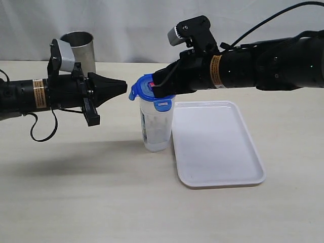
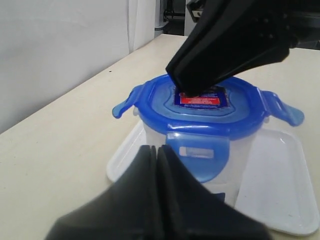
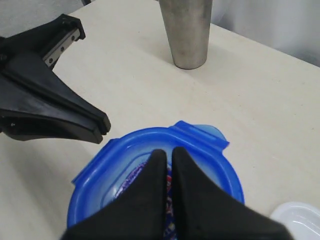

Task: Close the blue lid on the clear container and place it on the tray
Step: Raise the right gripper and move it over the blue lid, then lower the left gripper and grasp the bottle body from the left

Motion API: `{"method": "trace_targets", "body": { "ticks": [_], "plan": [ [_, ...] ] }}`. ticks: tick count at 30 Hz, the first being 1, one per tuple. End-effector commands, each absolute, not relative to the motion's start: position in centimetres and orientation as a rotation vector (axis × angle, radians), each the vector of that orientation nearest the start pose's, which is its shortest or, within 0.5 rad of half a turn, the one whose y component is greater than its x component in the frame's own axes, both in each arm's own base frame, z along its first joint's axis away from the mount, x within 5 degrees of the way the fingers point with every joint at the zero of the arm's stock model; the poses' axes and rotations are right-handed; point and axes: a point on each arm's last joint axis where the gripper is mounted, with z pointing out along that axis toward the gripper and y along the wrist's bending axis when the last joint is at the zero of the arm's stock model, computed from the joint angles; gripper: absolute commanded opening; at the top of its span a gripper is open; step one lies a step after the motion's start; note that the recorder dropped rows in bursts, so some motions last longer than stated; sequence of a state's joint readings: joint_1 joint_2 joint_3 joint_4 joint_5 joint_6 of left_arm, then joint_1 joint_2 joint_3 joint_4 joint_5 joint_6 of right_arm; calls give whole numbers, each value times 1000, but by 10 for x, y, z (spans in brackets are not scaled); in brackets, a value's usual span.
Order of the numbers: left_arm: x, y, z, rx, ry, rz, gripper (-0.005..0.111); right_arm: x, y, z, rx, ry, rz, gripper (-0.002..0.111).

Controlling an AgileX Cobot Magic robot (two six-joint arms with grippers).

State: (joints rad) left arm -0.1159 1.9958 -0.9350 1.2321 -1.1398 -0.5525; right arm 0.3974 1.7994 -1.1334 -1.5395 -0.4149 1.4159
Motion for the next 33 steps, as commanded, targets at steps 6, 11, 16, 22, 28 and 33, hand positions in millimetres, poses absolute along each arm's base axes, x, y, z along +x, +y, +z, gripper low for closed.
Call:
{"method": "trace_targets", "body": {
  "ticks": [6,11,16,22,28,33],
  "plan": [
    [347,-115,156,974,1530,-807,0,349,185,210,-829,2056,565,4],
    [347,-115,155,974,1535,-803,0,346,184,207,-847,2089,566,4],
    [347,-113,147,1009,1601,-754,0,346,185,209,-864,2078,571,4],
    [327,-111,105,1025,1529,-782,0,346,185,208,-867,2078,576,4],
    [323,-116,79,1093,1492,-771,71,346,185,208,-867,2078,576,4],
    [325,-149,75,1062,1521,-746,100,346,185,208,-867,2078,576,4]
  ]
}}
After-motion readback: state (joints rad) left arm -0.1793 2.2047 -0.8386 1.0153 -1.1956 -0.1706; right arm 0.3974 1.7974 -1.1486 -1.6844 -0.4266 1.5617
